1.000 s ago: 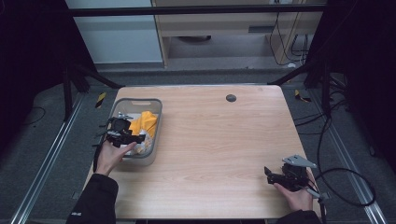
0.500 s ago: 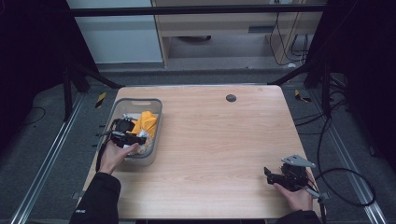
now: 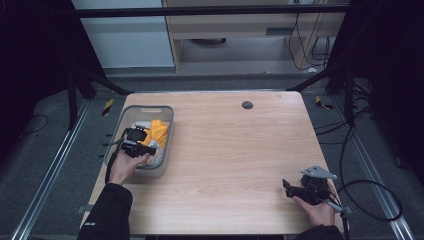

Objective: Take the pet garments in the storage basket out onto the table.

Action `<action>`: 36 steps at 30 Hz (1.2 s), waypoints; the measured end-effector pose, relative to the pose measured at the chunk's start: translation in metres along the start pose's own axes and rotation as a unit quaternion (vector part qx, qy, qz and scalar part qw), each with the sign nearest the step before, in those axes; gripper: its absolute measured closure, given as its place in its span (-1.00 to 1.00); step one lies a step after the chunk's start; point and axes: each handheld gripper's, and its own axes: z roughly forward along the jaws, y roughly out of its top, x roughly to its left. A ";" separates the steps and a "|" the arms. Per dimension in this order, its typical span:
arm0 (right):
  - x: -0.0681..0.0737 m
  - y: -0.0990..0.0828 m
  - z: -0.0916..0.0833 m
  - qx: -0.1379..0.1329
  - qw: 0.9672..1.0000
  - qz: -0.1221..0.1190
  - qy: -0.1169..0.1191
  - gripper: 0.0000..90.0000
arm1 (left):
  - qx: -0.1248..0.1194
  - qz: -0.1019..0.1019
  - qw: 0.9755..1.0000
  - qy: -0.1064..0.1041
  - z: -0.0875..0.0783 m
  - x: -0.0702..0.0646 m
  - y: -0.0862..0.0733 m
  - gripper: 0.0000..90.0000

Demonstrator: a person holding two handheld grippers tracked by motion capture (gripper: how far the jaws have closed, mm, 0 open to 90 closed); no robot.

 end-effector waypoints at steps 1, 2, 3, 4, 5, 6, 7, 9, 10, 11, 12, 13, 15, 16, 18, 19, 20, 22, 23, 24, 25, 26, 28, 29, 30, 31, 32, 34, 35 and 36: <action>0.000 0.000 0.000 0.000 1.000 0.000 0.000 -0.73 | 0.000 0.000 1.000 0.001 0.000 0.000 0.000 0.71; 0.000 0.000 0.000 0.000 1.000 0.001 0.000 -0.73 | 0.000 -0.001 1.000 0.001 -0.001 0.000 0.000 0.71; 0.000 0.000 0.000 0.000 1.000 0.003 0.000 -0.72 | -0.001 -0.001 1.000 0.002 -0.002 0.000 0.000 0.74; 0.000 0.000 0.000 0.000 1.000 0.001 -0.001 -0.72 | -0.001 0.000 1.000 0.007 -0.003 -0.001 -0.001 0.76; 0.000 0.000 0.000 -0.001 1.000 0.000 -0.002 -0.72 | -0.004 0.002 1.000 0.011 -0.005 -0.002 -0.001 0.77; 0.000 0.000 -0.001 -0.002 1.000 0.001 -0.003 -0.72 | -0.006 0.003 1.000 0.015 -0.007 -0.002 -0.001 0.77; -0.001 0.001 -0.001 -0.002 1.000 0.001 -0.002 -0.72 | -0.006 0.003 1.000 0.015 -0.007 -0.002 -0.001 0.78; -0.001 0.001 -0.002 -0.003 1.000 0.001 -0.003 -0.72 | -0.013 0.006 1.000 0.023 -0.016 -0.001 -0.001 0.79; -0.001 0.001 -0.002 -0.003 1.000 0.001 -0.003 -0.72 | -0.013 0.006 1.000 0.023 -0.016 -0.001 -0.001 0.79; -0.001 0.001 -0.001 -0.004 1.000 0.000 -0.004 -0.72 | -0.017 0.005 1.000 0.023 -0.020 0.000 -0.001 0.79; -0.001 0.001 -0.002 -0.004 1.000 0.000 -0.004 -0.72 | -0.021 0.004 0.999 0.024 -0.023 0.001 -0.001 0.80; -0.001 0.001 -0.002 -0.004 1.000 0.000 -0.004 -0.72 | -0.026 0.004 0.999 0.025 -0.027 0.001 -0.001 0.80; -0.001 0.001 -0.002 -0.004 1.000 0.001 -0.004 -0.72 | -0.032 0.004 0.999 0.026 -0.033 0.002 0.000 0.81; -0.001 0.001 -0.002 -0.004 1.000 0.001 -0.004 -0.72 | -0.036 0.006 0.999 0.027 -0.038 0.002 0.001 0.81; -0.001 0.001 -0.002 -0.004 1.000 0.001 -0.005 -0.72 | -0.046 0.008 0.999 0.027 -0.046 0.002 0.002 0.81; -0.001 0.001 -0.002 -0.005 1.000 0.001 -0.005 -0.72 | -0.049 0.009 0.998 0.027 -0.048 0.002 0.002 0.81; -0.001 0.001 -0.002 -0.005 1.000 0.001 -0.005 -0.72 | -0.053 0.008 0.998 0.028 -0.051 0.002 0.003 0.81; -0.001 0.001 -0.002 -0.005 1.000 0.000 -0.006 -0.72 | -0.061 0.010 0.998 0.029 -0.058 0.002 0.004 0.81; -0.001 0.001 -0.002 -0.005 1.000 0.001 -0.006 -0.72 | -0.064 0.011 0.997 0.029 -0.061 0.001 0.005 0.81; -0.001 0.001 -0.002 -0.005 1.000 0.001 -0.006 -0.72 | -0.066 0.012 0.997 0.030 -0.063 0.001 0.005 0.81; -0.001 0.001 -0.002 -0.006 1.000 0.002 -0.006 -0.72 | -0.067 0.015 0.997 0.031 -0.066 0.001 0.006 0.81; -0.001 0.001 -0.002 -0.006 1.000 0.002 -0.006 -0.72 | -0.070 0.017 0.997 0.032 -0.070 0.000 0.006 0.81; -0.001 0.001 -0.002 -0.007 1.000 0.002 -0.006 -0.72 | -0.075 0.020 0.997 0.032 -0.074 0.000 0.007 0.81; -0.001 0.001 -0.002 -0.007 1.000 0.001 -0.006 -0.72 | -0.078 0.017 0.996 0.030 -0.077 -0.001 0.007 0.81; -0.001 0.001 -0.002 -0.007 1.000 0.002 -0.006 -0.72 | -0.081 0.020 0.996 0.031 -0.079 -0.001 0.007 0.81; -0.001 0.001 -0.002 -0.007 1.000 0.002 -0.006 -0.72 | -0.082 0.024 0.996 0.029 -0.082 -0.002 0.008 0.81; -0.001 0.001 -0.002 -0.007 1.000 0.002 -0.006 -0.72 | -0.082 0.024 0.996 0.029 -0.082 -0.002 0.008 0.81; -0.001 0.001 -0.003 -0.007 1.000 0.002 -0.005 -0.71 | -0.086 0.033 0.995 0.028 -0.089 -0.005 0.008 0.81; -0.001 0.001 -0.003 -0.008 1.000 0.002 -0.005 -0.71 | -0.086 0.033 0.995 0.028 -0.089 -0.005 0.008 0.81; -0.001 0.001 -0.003 -0.008 1.000 0.002 -0.006 -0.71 | -0.088 0.039 0.995 0.028 -0.093 -0.007 0.009 0.81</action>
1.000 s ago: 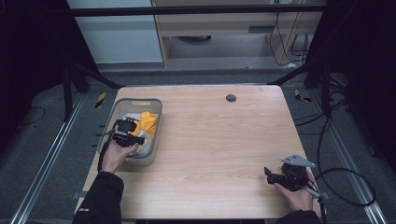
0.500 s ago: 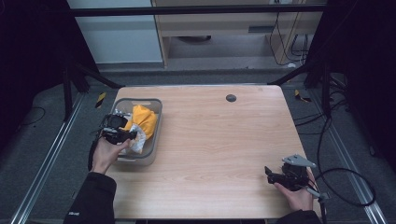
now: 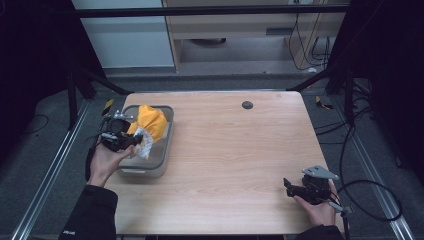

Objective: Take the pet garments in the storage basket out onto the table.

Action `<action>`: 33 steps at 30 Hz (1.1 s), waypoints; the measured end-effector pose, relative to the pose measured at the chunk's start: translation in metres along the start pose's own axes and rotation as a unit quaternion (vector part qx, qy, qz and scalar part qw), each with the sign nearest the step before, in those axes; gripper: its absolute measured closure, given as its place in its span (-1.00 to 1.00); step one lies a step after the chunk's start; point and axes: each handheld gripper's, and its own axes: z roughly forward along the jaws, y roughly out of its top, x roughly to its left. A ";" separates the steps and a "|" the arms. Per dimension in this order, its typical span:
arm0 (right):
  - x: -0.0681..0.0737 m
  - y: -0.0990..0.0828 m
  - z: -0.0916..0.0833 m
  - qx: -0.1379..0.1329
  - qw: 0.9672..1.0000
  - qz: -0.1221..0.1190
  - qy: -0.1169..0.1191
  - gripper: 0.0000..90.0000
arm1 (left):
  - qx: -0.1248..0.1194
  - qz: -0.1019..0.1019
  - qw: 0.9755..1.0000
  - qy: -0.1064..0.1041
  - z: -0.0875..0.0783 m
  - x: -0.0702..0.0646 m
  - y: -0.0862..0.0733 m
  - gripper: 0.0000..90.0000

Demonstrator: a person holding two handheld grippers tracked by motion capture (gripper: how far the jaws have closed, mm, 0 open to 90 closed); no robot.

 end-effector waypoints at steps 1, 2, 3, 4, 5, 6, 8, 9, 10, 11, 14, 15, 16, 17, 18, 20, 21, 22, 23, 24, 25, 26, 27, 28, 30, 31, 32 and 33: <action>0.000 0.000 0.000 0.000 1.000 0.000 0.000 -0.71 | 0.000 0.000 1.000 0.000 0.000 0.000 0.000 0.81; 0.000 0.000 0.000 0.000 1.000 -0.001 0.000 -0.71 | -0.003 0.001 1.000 0.000 -0.002 -0.001 0.001 0.81; 0.000 0.000 0.000 -0.002 1.000 0.001 0.000 -0.71 | -0.003 0.005 1.000 -0.001 -0.004 -0.002 0.001 0.81; 0.000 0.000 0.000 -0.001 1.000 0.000 -0.001 -0.71 | -0.003 0.009 1.000 -0.002 -0.006 -0.003 0.002 0.82; 0.000 0.000 0.000 -0.003 1.000 -0.001 -0.002 -0.71 | -0.002 0.012 1.000 -0.004 -0.007 -0.005 0.002 0.82; 0.000 0.000 0.000 -0.003 1.000 -0.001 -0.002 -0.71 | -0.002 0.013 1.000 -0.006 -0.008 -0.006 0.002 0.82; -0.001 0.000 -0.001 -0.004 1.000 0.000 -0.001 -0.71 | -0.003 0.020 1.000 -0.013 -0.012 -0.009 0.003 0.82; -0.001 0.000 -0.001 -0.004 1.000 0.000 -0.001 -0.71 | -0.005 0.021 1.000 -0.017 -0.013 -0.010 0.004 0.82; -0.001 0.000 -0.001 -0.005 1.000 0.000 -0.001 -0.71 | -0.006 0.024 1.000 -0.019 -0.014 -0.012 0.004 0.82; -0.001 0.000 -0.001 -0.006 1.000 0.000 0.000 -0.71 | -0.007 0.027 0.999 -0.021 -0.015 -0.013 0.005 0.82; 0.000 0.000 -0.001 -0.008 1.000 -0.001 0.001 -0.71 | -0.008 0.037 0.999 -0.025 -0.019 -0.018 0.007 0.82; 0.000 0.000 -0.002 -0.008 1.000 0.000 0.002 -0.71 | -0.008 0.040 0.999 -0.026 -0.020 -0.020 0.008 0.82; 0.000 0.000 -0.002 -0.008 1.000 0.002 0.002 -0.71 | -0.008 0.042 0.999 -0.029 -0.021 -0.022 0.009 0.81; 0.000 0.000 -0.002 -0.008 1.000 0.001 0.001 -0.71 | -0.010 0.044 0.998 -0.033 -0.022 -0.024 0.009 0.82; 0.000 0.000 -0.002 -0.009 1.000 0.001 0.001 -0.71 | -0.010 0.046 0.998 -0.037 -0.023 -0.025 0.010 0.81; 0.000 0.001 -0.002 -0.009 1.000 0.001 0.001 -0.71 | -0.012 0.050 0.998 -0.043 -0.024 -0.029 0.012 0.82; 0.000 0.001 -0.002 -0.010 1.000 0.000 0.000 -0.71 | -0.013 0.053 0.997 -0.046 -0.024 -0.031 0.012 0.82; -0.001 0.001 -0.002 -0.012 1.000 0.000 0.000 -0.71 | -0.012 0.056 0.997 -0.048 -0.024 -0.033 0.013 0.81; -0.001 0.001 -0.002 -0.013 1.000 0.001 0.000 -0.72 | -0.011 0.061 0.997 -0.049 -0.024 -0.035 0.014 0.82; -0.001 0.001 -0.002 -0.013 1.000 0.001 0.000 -0.72 | -0.012 0.062 0.997 -0.051 -0.024 -0.037 0.014 0.82; -0.001 0.001 -0.002 -0.013 1.000 0.000 0.000 -0.72 | -0.011 0.067 0.996 -0.053 -0.025 -0.039 0.015 0.82; -0.001 0.001 -0.002 -0.013 1.000 0.000 0.000 -0.72 | -0.011 0.068 0.996 -0.057 -0.024 -0.041 0.016 0.82; 0.000 0.001 -0.003 -0.014 1.000 0.003 0.001 -0.72 | -0.011 0.070 0.996 -0.059 -0.024 -0.043 0.016 0.82; -0.001 0.001 -0.003 -0.014 1.000 0.002 0.001 -0.72 | -0.009 0.074 0.995 -0.062 -0.023 -0.047 0.017 0.82; 0.000 0.001 -0.003 -0.014 1.000 0.002 0.002 -0.72 | -0.009 0.075 0.995 -0.064 -0.023 -0.049 0.018 0.82; 0.000 0.001 -0.004 -0.015 1.000 0.002 0.002 -0.72 | -0.010 0.080 0.994 -0.067 -0.022 -0.052 0.019 0.82; -0.001 0.001 -0.004 -0.016 1.000 0.001 0.001 -0.72 | -0.011 0.081 0.994 -0.070 -0.022 -0.054 0.020 0.82; -0.001 0.001 -0.004 -0.017 1.000 0.002 0.000 -0.72 | -0.010 0.084 0.994 -0.073 -0.021 -0.056 0.020 0.82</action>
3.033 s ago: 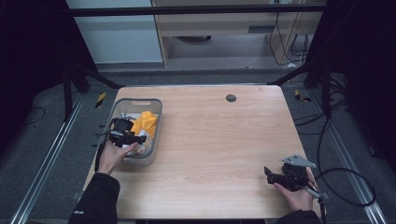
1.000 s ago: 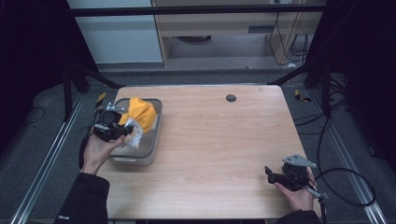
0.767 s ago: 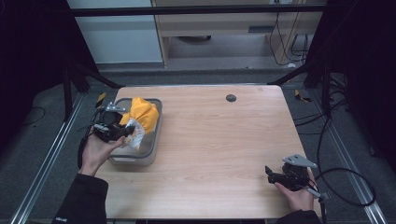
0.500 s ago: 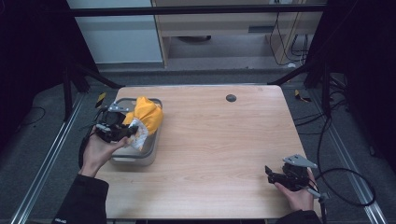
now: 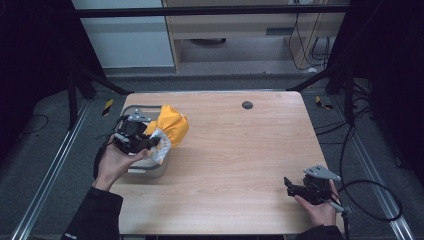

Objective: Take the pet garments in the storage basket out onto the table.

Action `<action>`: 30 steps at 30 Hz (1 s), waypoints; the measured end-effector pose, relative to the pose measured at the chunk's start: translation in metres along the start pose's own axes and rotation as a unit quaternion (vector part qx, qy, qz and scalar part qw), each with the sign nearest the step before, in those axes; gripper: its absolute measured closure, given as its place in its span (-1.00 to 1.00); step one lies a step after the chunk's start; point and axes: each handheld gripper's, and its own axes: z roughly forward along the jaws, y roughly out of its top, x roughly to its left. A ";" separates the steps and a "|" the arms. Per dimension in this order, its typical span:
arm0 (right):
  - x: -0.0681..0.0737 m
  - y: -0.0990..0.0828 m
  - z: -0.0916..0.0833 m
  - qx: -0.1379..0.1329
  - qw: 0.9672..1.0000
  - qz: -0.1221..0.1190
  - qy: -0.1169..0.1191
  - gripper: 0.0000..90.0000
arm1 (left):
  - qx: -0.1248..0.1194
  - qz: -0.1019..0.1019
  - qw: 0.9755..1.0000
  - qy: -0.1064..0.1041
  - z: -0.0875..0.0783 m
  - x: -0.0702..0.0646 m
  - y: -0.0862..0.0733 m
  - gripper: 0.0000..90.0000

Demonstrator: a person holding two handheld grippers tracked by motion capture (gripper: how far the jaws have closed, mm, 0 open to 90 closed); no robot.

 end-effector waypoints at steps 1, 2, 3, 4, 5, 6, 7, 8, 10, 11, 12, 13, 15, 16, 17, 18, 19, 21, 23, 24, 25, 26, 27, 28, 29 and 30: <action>0.000 0.000 0.000 0.000 1.000 0.000 -0.001 -0.72 | 0.000 0.003 1.000 -0.004 0.001 -0.003 0.002 0.82; 0.000 0.000 0.000 0.000 1.000 -0.001 0.000 -0.72 | 0.000 0.006 1.000 -0.007 0.002 -0.005 0.003 0.82; 0.000 0.000 0.000 0.000 1.000 -0.001 0.000 -0.72 | -0.001 0.008 1.000 -0.009 0.003 -0.007 0.004 0.82; 0.000 0.000 0.000 -0.001 1.000 0.000 0.000 -0.71 | 0.000 0.016 1.000 -0.014 0.004 -0.012 0.006 0.82; 0.000 0.000 0.000 -0.001 1.000 0.000 0.000 -0.71 | 0.000 0.016 1.000 -0.014 0.004 -0.012 0.006 0.82; 0.000 0.000 0.000 -0.001 1.000 0.000 0.000 -0.72 | -0.001 0.017 1.000 -0.018 0.005 -0.015 0.008 0.82; 0.000 0.000 0.000 -0.001 1.000 0.000 0.000 -0.72 | -0.001 0.021 1.000 -0.021 0.006 -0.017 0.009 0.82; 0.000 0.000 0.000 0.000 1.000 0.002 0.001 -0.72 | -0.001 0.024 0.999 -0.024 0.007 -0.019 0.010 0.82; 0.001 0.000 -0.001 0.000 1.000 0.000 0.002 -0.72 | -0.001 0.030 0.999 -0.028 0.009 -0.022 0.012 0.81; 0.001 0.000 -0.001 0.000 1.000 0.000 0.002 -0.72 | 0.000 0.032 0.999 -0.029 0.010 -0.023 0.012 0.81; 0.001 0.000 -0.001 0.000 1.000 0.000 0.002 -0.72 | 0.002 0.035 0.999 -0.031 0.012 -0.025 0.013 0.82; 0.001 0.000 0.000 -0.001 1.000 0.000 0.002 -0.72 | 0.001 0.037 0.999 -0.033 0.013 -0.027 0.014 0.82; 0.000 0.000 -0.001 -0.001 1.000 0.000 0.003 -0.72 | 0.004 0.042 0.998 -0.036 0.016 -0.030 0.015 0.82; 0.000 0.000 -0.001 -0.001 1.000 0.000 0.002 -0.72 | 0.004 0.044 0.998 -0.038 0.018 -0.033 0.016 0.82; 0.000 0.000 -0.001 -0.002 1.000 0.001 0.003 -0.72 | 0.005 0.049 0.998 -0.039 0.020 -0.034 0.017 0.82; 0.000 0.000 -0.001 -0.001 1.000 0.001 0.002 -0.72 | 0.005 0.050 0.998 -0.041 0.022 -0.037 0.018 0.82; 0.000 0.000 -0.001 -0.002 1.000 0.001 0.002 -0.71 | 0.005 0.053 0.998 -0.043 0.023 -0.039 0.019 0.82; 0.000 0.000 -0.001 -0.002 1.000 0.000 0.002 -0.71 | 0.006 0.059 0.997 -0.048 0.026 -0.043 0.020 0.82; 0.000 0.000 -0.001 -0.002 1.000 0.000 0.002 -0.72 | 0.007 0.063 0.997 -0.052 0.029 -0.047 0.022 0.81; 0.000 0.000 -0.001 -0.002 1.000 0.000 0.002 -0.72 | 0.008 0.065 0.996 -0.053 0.031 -0.049 0.022 0.81; 0.000 0.000 -0.001 -0.002 1.000 0.000 0.001 -0.72 | 0.012 0.071 0.996 -0.054 0.034 -0.052 0.023 0.82; 0.000 0.000 -0.001 -0.002 1.000 0.000 0.001 -0.72 | 0.012 0.072 0.996 -0.055 0.035 -0.054 0.023 0.82; 0.000 0.000 -0.001 -0.002 1.000 0.000 0.001 -0.72 | 0.012 0.072 0.996 -0.055 0.035 -0.054 0.023 0.82; 0.000 0.000 -0.001 -0.002 1.000 0.000 0.002 -0.71 | 0.013 0.073 0.996 -0.058 0.036 -0.055 0.024 0.82; 0.000 0.000 -0.001 -0.003 1.000 -0.001 0.001 -0.72 | 0.013 0.075 0.995 -0.060 0.038 -0.056 0.024 0.82; 0.000 0.000 -0.001 -0.003 1.000 -0.002 0.001 -0.72 | 0.015 0.078 0.995 -0.062 0.040 -0.057 0.024 0.81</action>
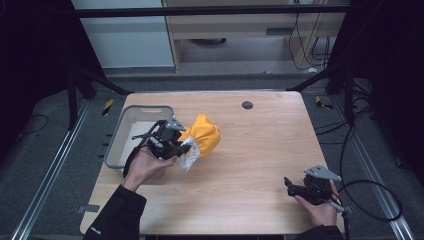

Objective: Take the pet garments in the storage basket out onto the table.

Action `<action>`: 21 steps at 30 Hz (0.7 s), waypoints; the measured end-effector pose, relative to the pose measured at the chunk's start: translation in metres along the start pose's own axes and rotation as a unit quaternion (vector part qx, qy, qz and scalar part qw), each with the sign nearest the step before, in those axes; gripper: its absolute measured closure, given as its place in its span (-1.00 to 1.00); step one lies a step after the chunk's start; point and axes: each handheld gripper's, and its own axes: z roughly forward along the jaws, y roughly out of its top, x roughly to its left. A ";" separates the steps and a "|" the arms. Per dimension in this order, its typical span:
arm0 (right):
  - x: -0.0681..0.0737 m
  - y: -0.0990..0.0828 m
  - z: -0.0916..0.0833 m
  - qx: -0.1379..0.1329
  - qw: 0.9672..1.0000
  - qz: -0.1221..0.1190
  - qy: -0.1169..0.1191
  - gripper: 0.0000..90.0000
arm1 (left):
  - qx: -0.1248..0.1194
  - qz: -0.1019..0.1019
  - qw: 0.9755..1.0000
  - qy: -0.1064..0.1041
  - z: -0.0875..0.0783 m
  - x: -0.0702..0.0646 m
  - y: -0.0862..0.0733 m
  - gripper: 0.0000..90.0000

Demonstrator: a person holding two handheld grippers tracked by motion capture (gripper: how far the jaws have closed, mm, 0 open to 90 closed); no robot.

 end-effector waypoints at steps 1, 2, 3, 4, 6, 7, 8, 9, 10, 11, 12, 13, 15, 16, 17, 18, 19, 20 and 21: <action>0.000 0.000 0.000 0.000 1.000 0.000 0.000 -0.72 | 0.001 0.001 1.000 -0.001 0.002 -0.001 0.000 0.81; 0.000 0.000 0.000 0.000 1.000 0.001 0.001 -0.72 | 0.003 0.003 1.000 -0.003 0.004 -0.002 0.000 0.82; 0.000 0.000 0.000 0.000 1.000 0.001 0.001 -0.72 | 0.005 0.004 1.000 -0.004 0.007 -0.003 0.000 0.82; 0.000 0.000 0.000 0.001 1.000 0.001 0.000 -0.72 | 0.004 0.003 1.000 -0.005 0.010 -0.004 0.000 0.81; 0.000 0.000 0.000 0.001 1.000 0.002 0.000 -0.72 | 0.004 0.006 1.000 -0.005 0.014 -0.005 0.000 0.82; 0.000 0.000 0.000 0.001 1.000 0.002 0.000 -0.72 | 0.005 0.007 1.000 -0.006 0.016 -0.006 0.000 0.81; 0.000 0.000 0.000 0.001 1.000 0.002 0.000 -0.72 | 0.006 0.008 1.000 -0.007 0.018 -0.006 -0.001 0.81; 0.000 0.000 0.000 0.001 1.000 0.003 0.000 -0.72 | 0.007 0.008 1.000 -0.009 0.021 -0.007 -0.001 0.81; 0.000 0.000 0.000 0.001 1.000 0.002 0.000 -0.72 | 0.012 0.012 1.000 -0.010 0.024 -0.008 -0.001 0.81; 0.000 0.000 0.000 0.001 1.000 0.002 0.000 -0.72 | 0.012 0.012 1.000 -0.010 0.024 -0.008 -0.001 0.81; 0.000 0.000 0.000 0.002 1.000 0.002 0.000 -0.71 | 0.015 0.013 1.000 -0.011 0.026 -0.009 -0.001 0.81; 0.000 0.000 0.000 0.002 1.000 0.002 0.000 -0.71 | 0.016 0.014 1.000 -0.012 0.028 -0.010 -0.002 0.81; 0.000 0.000 0.000 0.003 1.000 0.001 0.000 -0.72 | 0.019 0.016 1.000 -0.014 0.032 -0.012 -0.002 0.81; 0.000 0.000 0.000 0.002 1.000 0.001 0.000 -0.71 | 0.022 0.019 0.999 -0.014 0.035 -0.013 -0.001 0.81; 0.000 0.000 0.000 0.002 1.000 0.001 0.000 -0.71 | 0.022 0.018 0.999 -0.015 0.036 -0.014 -0.001 0.81; -0.001 0.000 0.000 0.003 1.000 0.000 0.000 -0.72 | 0.021 0.017 0.999 -0.017 0.039 -0.015 -0.001 0.81; -0.001 0.000 0.000 0.003 1.000 0.000 0.000 -0.72 | 0.023 0.019 0.999 -0.018 0.042 -0.016 -0.001 0.81; -0.001 -0.001 0.000 0.003 1.000 0.000 0.000 -0.71 | 0.021 0.018 0.999 -0.020 0.044 -0.017 -0.001 0.81; -0.001 -0.001 0.000 0.003 1.000 -0.002 -0.001 -0.72 | 0.023 0.018 0.999 -0.023 0.047 -0.018 -0.001 0.81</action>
